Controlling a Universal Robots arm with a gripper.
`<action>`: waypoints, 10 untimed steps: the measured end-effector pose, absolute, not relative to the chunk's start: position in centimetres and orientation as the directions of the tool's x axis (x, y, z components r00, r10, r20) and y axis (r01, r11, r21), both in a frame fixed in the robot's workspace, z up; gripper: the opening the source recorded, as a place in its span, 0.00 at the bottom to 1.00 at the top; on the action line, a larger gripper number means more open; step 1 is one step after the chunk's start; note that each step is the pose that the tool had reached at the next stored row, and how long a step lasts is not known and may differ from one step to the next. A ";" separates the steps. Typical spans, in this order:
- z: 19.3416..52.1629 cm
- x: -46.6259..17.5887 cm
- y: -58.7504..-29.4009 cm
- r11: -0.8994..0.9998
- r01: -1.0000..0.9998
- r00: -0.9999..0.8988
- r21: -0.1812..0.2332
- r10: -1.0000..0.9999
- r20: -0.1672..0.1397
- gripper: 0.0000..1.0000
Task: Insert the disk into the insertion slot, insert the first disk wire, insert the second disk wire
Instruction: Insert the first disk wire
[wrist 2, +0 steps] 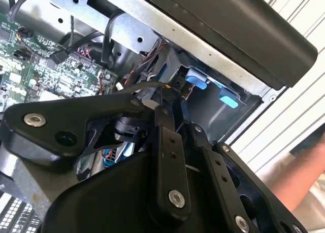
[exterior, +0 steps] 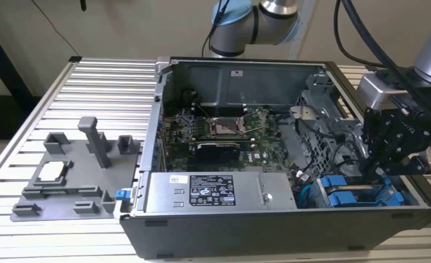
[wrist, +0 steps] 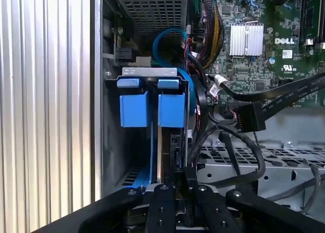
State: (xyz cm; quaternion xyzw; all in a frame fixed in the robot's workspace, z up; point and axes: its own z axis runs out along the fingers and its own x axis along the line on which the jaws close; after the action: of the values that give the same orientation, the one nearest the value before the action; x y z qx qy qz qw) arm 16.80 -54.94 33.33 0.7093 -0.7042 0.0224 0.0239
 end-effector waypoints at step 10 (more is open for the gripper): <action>35.0 16.8 -54.9 -0.003 -1.000 0.003 0.005 -0.998 0.058 0.26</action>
State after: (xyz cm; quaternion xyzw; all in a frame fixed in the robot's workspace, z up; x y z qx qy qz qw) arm 16.80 -54.94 34.96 0.7078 -0.7058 0.0190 0.0223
